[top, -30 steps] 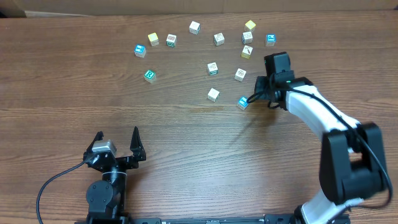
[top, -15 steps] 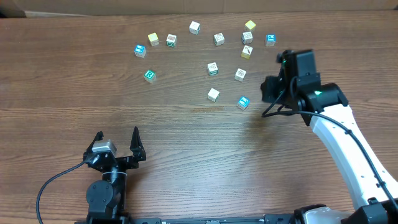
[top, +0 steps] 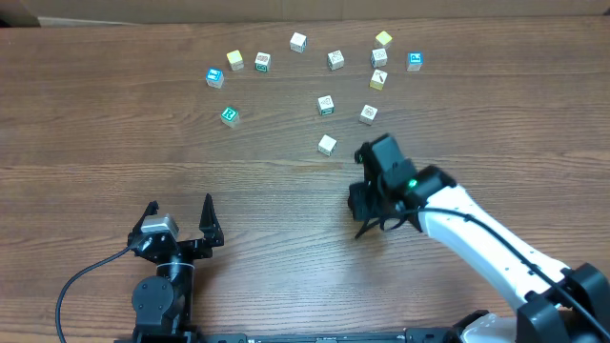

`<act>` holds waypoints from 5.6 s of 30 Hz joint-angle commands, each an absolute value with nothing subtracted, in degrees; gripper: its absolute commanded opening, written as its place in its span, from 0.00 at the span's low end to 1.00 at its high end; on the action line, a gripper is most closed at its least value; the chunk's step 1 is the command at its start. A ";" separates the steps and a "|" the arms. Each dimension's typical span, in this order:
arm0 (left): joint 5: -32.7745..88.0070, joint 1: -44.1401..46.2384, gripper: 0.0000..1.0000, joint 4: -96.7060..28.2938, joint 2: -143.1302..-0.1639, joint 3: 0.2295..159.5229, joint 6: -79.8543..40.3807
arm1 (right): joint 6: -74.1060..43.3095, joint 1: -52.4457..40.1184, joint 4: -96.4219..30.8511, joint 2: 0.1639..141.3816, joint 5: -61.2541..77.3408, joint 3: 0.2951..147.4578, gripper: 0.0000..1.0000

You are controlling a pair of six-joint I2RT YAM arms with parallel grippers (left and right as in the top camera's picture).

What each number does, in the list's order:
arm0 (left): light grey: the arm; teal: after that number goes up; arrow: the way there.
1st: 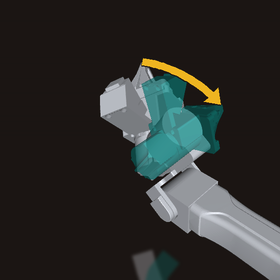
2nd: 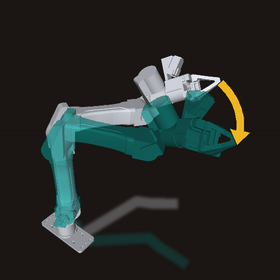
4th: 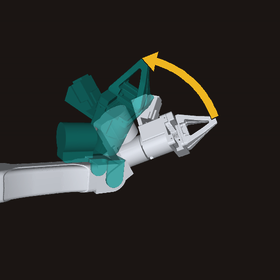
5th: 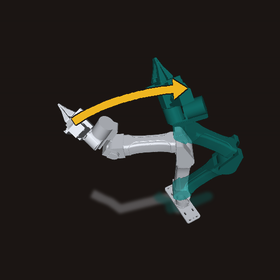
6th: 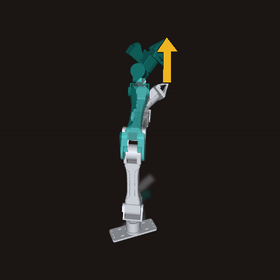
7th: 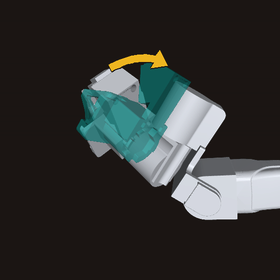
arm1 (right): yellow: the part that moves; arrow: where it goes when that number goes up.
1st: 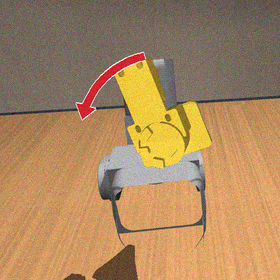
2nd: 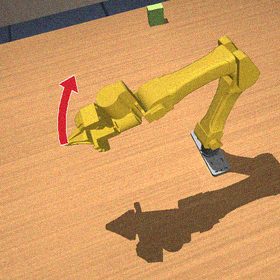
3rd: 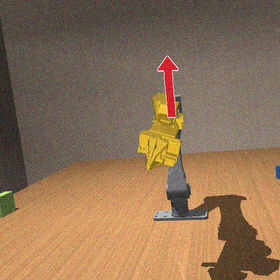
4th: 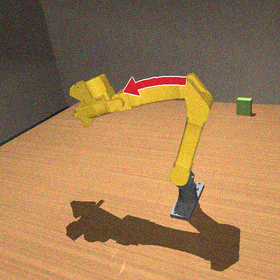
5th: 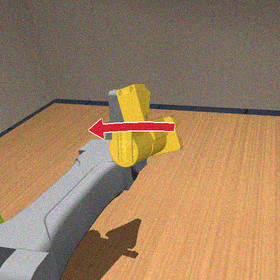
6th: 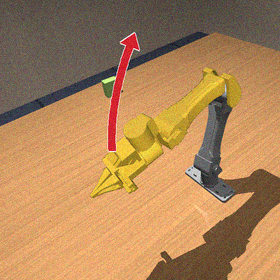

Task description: Form a horizontal line

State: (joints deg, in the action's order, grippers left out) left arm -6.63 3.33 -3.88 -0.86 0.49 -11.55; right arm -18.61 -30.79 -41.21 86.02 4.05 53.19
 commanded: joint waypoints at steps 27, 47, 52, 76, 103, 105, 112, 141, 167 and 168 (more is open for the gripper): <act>-6.17 2.98 1.00 -3.88 -0.27 0.27 -10.26 | -22.76 -32.18 -26.74 86.17 -5.52 40.93 0.22; -6.15 2.98 1.00 -3.88 -0.32 0.27 -10.28 | -25.54 -33.54 -24.69 86.17 -4.71 38.83 0.40; -6.15 2.98 1.00 -3.88 -0.32 0.27 -10.28 | -25.54 -33.54 -24.67 86.17 -4.71 38.83 0.59; -6.15 2.98 0.99 -3.88 -0.32 0.27 -10.28 | -27.07 -33.63 -25.54 86.17 -1.08 38.85 0.36; -6.15 2.98 0.99 -3.88 -0.32 0.27 -10.28 | -26.59 -33.76 -23.59 86.17 -2.22 38.83 0.35; -6.15 2.98 1.00 -3.88 -0.32 0.27 -10.26 | -26.59 -33.76 -23.66 86.17 -2.24 38.83 0.29; -6.15 2.98 1.00 -3.88 -0.32 0.27 -10.28 | -27.24 -33.74 -23.59 86.17 -2.70 38.83 0.25; -6.15 2.98 1.00 -3.88 -0.32 0.27 -10.28 | -28.53 -33.76 -26.13 86.17 -0.36 38.83 0.26; -6.15 2.98 1.00 -3.88 -0.32 0.27 -10.26 | -28.47 -33.80 -27.20 86.17 0.75 38.83 0.42; -6.15 2.98 1.00 -3.88 -0.32 0.27 -10.28 | -28.47 -33.80 -27.20 86.17 0.75 38.83 0.42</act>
State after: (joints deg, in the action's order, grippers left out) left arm -6.63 3.33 -3.90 -0.86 0.49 -11.55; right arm -28.32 -33.43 -27.22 85.80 0.23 39.31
